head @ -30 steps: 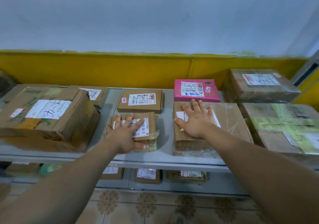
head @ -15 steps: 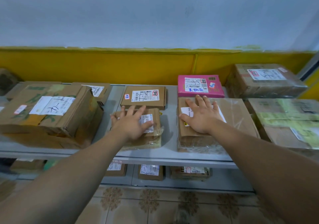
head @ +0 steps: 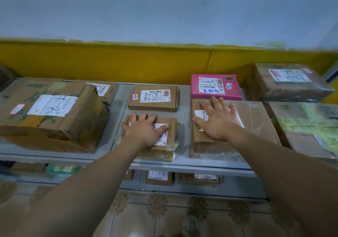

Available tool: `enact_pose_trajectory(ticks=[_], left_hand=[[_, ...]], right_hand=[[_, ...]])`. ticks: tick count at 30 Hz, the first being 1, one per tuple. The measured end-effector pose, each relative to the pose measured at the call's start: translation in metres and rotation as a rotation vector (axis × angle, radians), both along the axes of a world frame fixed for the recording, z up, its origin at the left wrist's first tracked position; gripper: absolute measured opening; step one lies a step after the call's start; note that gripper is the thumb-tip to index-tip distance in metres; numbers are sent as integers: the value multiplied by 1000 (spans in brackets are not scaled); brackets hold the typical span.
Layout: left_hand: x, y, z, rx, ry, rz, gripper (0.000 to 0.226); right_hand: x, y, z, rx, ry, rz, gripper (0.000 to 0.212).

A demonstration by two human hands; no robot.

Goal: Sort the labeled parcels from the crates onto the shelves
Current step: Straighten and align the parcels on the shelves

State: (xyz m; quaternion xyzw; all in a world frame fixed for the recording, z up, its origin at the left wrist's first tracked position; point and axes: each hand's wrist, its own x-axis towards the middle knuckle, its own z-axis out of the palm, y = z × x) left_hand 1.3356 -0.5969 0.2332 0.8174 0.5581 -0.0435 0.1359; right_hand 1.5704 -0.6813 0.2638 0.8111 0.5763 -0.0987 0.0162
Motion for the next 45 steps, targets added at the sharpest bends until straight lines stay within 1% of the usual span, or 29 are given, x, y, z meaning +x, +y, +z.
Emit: enact_pose_trajectory(ticks=[6, 14, 18, 22, 26, 30, 34, 39, 45], left_hand=[[4, 4, 3, -58, 0, 67, 82], [11, 7, 1, -8, -25, 139, 72], [13, 4, 1, 2, -28, 153, 72], [8, 6, 4, -39, -49, 123, 79], [-7, 8, 12, -83, -18, 52, 82], [-28, 13, 28, -1, -28, -1, 77], [-51, 21, 55, 119, 36, -44, 76], [-83, 33, 84, 170, 71, 8, 73], [-124, 68, 87, 174, 84, 128, 73]], right_hand=[[-1, -2, 1, -1, -3, -2, 75], [-1, -4, 2, 2, 22, -7, 73], [-1, -3, 2, -2, 24, -4, 73], [-1, -3, 3, -8, 27, 0, 75], [-2, 1, 10, -22, 57, -17, 76], [-10, 13, 26, -32, 41, -60, 71], [-31, 31, 38, -22, -12, -9, 80], [-67, 51, 47, 28, 45, 78, 85], [-87, 93, 39, 24, 61, 171, 83]])
